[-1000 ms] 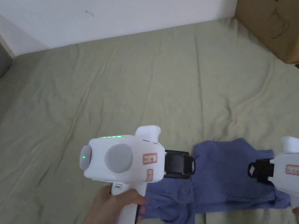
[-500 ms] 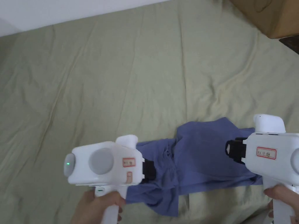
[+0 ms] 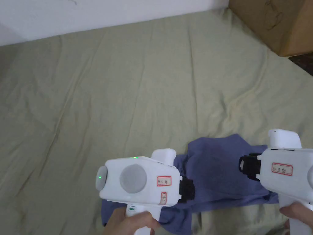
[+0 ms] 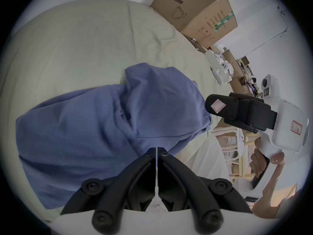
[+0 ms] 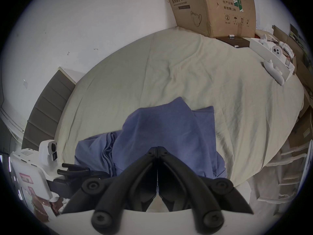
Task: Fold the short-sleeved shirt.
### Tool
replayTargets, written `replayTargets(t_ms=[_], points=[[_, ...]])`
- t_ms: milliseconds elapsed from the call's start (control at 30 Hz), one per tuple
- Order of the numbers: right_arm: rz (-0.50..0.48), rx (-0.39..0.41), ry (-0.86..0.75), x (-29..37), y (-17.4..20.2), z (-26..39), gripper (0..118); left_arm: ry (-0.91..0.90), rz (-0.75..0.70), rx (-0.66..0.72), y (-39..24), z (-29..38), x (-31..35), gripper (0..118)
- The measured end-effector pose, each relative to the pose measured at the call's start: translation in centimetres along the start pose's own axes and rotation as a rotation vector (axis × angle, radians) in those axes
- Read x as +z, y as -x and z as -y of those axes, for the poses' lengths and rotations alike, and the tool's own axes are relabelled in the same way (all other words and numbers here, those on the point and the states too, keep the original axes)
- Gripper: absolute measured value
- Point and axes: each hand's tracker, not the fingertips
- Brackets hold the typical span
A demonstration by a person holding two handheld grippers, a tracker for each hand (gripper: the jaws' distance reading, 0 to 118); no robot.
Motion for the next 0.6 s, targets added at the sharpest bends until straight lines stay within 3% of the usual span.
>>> replayTargets(t_ms=[100, 167, 233, 267, 533, 600], points=[[0.024, 0.026, -0.014, 0.5, 0.6, -0.6, 0, -0.086, 0.071, 0.143, 4.2, 0.5, 3.2, 4], [0.029, 0.032, -0.017, 0.8, 1.0, -0.8, 0, -0.115, 0.104, 0.219, 7.8, 1.4, 5.7, 45], [0.03, 0.037, -0.014, 0.7, 1.5, -0.9, 0, -0.125, 0.093, 0.275, 11.4, 2.4, 7.7, 107], [0.032, 0.039, -0.011, 0.6, 1.7, -1.0, 0, -0.121, 0.095, 0.305, 13.1, 3.1, 8.5, 117], [0.026, 0.115, 0.013, -0.2, 6.1, -1.5, 0, -0.235, 0.19, 0.544, 20.3, 6.4, 8.9, 117], [0.02, 0.131, 0.022, -0.4, 7.2, -1.6, 0, -0.244, 0.251, 0.535, 21.0, 6.6, 7.9, 117]])
